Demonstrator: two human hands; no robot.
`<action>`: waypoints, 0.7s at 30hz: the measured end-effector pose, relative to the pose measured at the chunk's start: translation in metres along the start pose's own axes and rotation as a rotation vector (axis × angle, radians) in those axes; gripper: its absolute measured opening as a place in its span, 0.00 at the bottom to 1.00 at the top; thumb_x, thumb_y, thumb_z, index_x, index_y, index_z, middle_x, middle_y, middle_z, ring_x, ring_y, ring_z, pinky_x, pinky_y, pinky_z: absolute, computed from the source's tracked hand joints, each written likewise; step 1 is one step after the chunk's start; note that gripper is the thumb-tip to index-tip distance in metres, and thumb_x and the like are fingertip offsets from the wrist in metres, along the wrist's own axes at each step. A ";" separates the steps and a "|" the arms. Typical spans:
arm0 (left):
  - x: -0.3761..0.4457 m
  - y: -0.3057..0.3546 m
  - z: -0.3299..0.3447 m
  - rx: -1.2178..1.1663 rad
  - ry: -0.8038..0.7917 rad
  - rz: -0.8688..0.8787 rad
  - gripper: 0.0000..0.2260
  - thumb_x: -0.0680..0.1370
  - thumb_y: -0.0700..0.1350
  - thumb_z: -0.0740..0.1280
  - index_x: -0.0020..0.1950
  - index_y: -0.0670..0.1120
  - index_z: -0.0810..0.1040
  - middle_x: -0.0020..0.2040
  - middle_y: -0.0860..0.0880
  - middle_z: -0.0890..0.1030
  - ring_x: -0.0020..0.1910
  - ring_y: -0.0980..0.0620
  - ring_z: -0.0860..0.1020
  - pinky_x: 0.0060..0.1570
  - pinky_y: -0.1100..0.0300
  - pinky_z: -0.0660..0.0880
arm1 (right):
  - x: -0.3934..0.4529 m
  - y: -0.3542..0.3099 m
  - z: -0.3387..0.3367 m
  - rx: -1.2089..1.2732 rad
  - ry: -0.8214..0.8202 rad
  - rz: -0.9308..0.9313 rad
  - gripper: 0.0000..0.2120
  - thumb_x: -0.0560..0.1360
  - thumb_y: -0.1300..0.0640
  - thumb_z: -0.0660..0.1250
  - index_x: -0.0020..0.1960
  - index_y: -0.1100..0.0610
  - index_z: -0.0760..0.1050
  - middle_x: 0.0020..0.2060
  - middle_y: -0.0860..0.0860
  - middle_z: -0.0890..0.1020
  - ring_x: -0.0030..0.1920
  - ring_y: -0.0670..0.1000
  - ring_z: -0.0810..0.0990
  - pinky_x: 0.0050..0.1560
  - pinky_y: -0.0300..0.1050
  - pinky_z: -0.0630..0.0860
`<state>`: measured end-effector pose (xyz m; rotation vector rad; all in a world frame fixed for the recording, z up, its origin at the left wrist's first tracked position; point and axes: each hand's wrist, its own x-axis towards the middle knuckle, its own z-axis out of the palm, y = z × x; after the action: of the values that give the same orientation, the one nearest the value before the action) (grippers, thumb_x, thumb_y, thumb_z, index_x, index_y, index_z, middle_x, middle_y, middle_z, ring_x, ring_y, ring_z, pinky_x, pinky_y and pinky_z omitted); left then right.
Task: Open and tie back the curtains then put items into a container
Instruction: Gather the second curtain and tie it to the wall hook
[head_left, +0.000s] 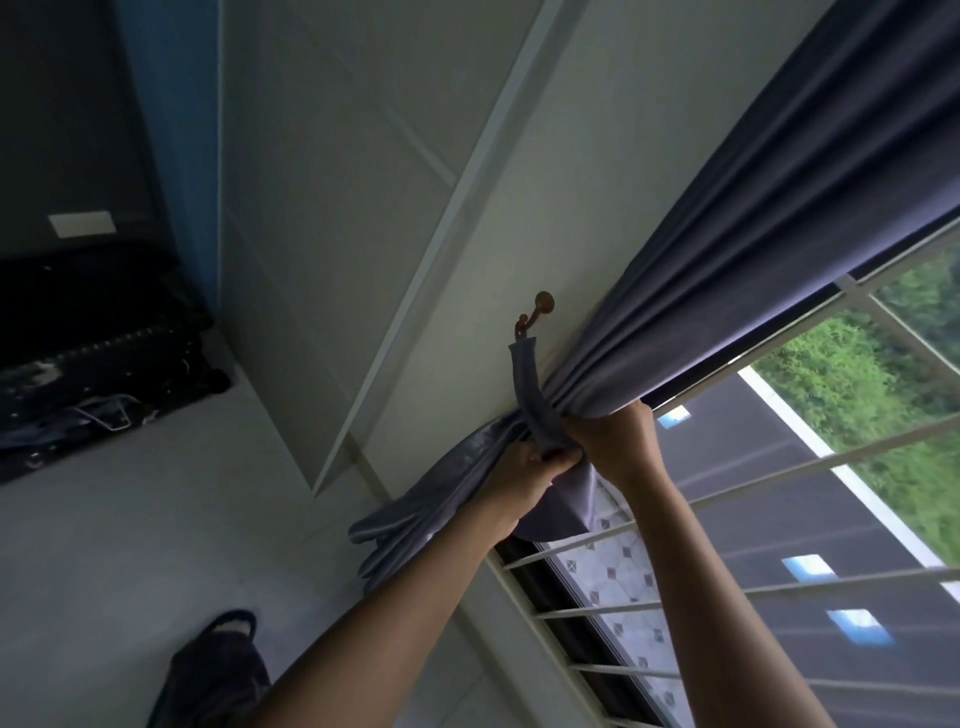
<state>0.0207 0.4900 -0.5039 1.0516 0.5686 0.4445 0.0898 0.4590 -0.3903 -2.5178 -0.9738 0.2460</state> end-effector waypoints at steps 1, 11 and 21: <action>0.002 -0.002 0.002 0.049 0.045 0.029 0.07 0.74 0.47 0.72 0.40 0.44 0.80 0.31 0.52 0.80 0.32 0.60 0.77 0.34 0.63 0.70 | 0.002 0.003 0.003 -0.003 0.010 0.013 0.11 0.71 0.64 0.69 0.48 0.71 0.76 0.43 0.66 0.80 0.48 0.68 0.77 0.47 0.58 0.76; 0.011 -0.001 -0.003 0.858 0.574 0.431 0.45 0.60 0.67 0.72 0.71 0.46 0.67 0.69 0.44 0.71 0.66 0.41 0.69 0.63 0.38 0.67 | 0.005 0.024 0.023 0.145 0.186 -0.067 0.08 0.70 0.54 0.71 0.38 0.47 0.72 0.33 0.43 0.73 0.33 0.42 0.69 0.40 0.35 0.68; 0.036 -0.007 -0.028 0.872 0.237 0.619 0.35 0.61 0.63 0.74 0.63 0.49 0.71 0.54 0.51 0.80 0.55 0.51 0.77 0.59 0.54 0.72 | -0.009 0.023 0.008 0.426 -0.148 0.104 0.15 0.69 0.64 0.75 0.43 0.47 0.73 0.40 0.48 0.80 0.42 0.45 0.79 0.44 0.43 0.79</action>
<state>0.0309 0.5275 -0.5288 2.0495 0.6573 0.9108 0.0945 0.4401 -0.4080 -2.1806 -0.7494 0.6103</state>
